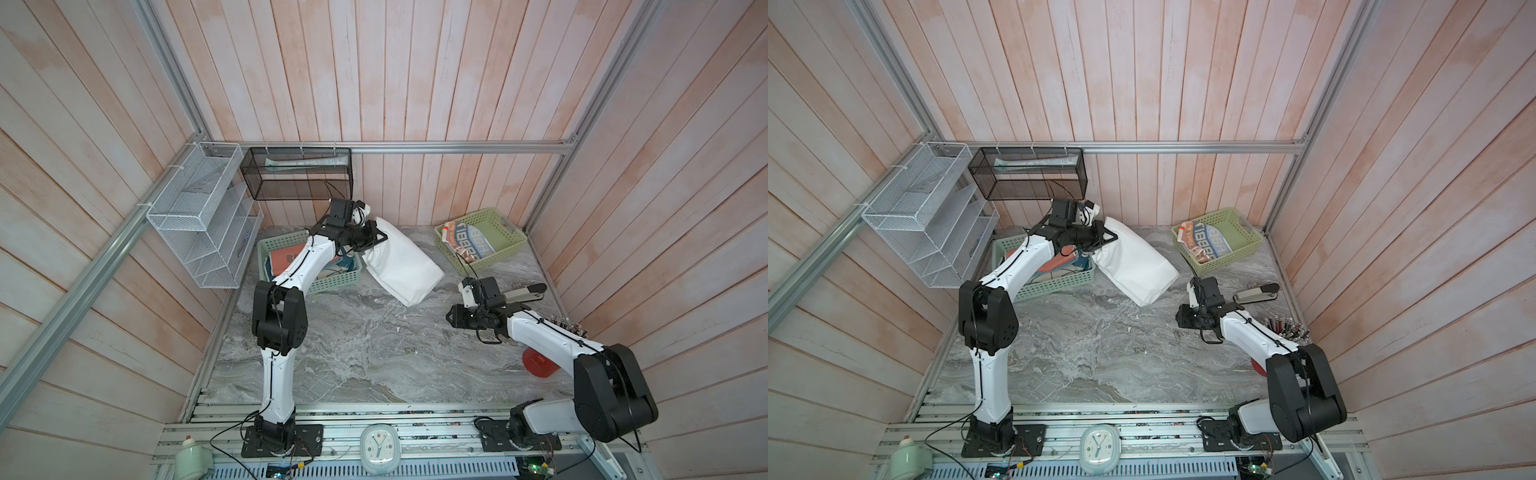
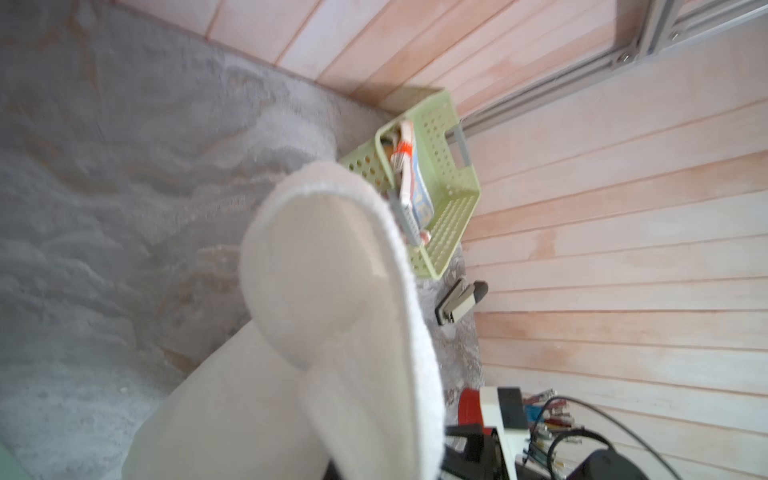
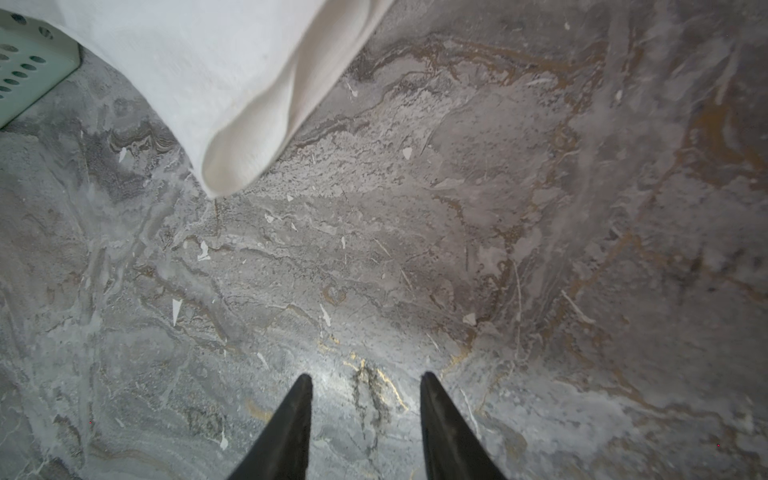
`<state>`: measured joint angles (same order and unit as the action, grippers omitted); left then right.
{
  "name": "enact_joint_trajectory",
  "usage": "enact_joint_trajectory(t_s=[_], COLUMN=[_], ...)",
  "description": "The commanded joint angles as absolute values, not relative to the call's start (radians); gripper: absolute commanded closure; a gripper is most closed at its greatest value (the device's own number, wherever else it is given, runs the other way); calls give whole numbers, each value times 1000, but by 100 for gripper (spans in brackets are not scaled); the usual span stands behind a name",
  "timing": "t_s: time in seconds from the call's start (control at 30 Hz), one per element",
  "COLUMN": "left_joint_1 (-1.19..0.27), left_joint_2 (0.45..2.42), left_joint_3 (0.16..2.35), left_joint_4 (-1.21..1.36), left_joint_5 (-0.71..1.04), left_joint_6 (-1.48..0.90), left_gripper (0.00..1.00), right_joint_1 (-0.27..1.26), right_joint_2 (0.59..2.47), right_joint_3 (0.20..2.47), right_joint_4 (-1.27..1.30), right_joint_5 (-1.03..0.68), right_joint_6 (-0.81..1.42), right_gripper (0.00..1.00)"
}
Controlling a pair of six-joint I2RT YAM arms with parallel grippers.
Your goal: Fold and stack the towels
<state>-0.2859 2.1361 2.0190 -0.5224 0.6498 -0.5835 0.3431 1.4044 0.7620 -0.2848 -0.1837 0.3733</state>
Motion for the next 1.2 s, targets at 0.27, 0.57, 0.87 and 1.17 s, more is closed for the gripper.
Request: enact_joint_trajectory(t_s=[0.27, 0.57, 0.87, 1.17], left_joint_1=[-43, 82, 120, 127], left_joint_2=[2136, 2123, 2141, 2160], left_joint_3=[2307, 1992, 1954, 1934], left_joint_4=[-834, -753, -756, -773], left_joint_5=[624, 552, 512, 607], left_joint_6=[-464, -381, -331, -297], left_gripper=[100, 100, 100, 100], right_joint_1=[339, 357, 519, 588], right_joint_2=[1455, 1540, 1926, 2349], right_joint_3=[816, 938, 1479, 2086], right_joint_4=[-276, -215, -283, -469], right_joint_5=[-234, -321, -381, -485], right_joint_6=[354, 400, 377, 366], right_gripper=[55, 56, 56, 56])
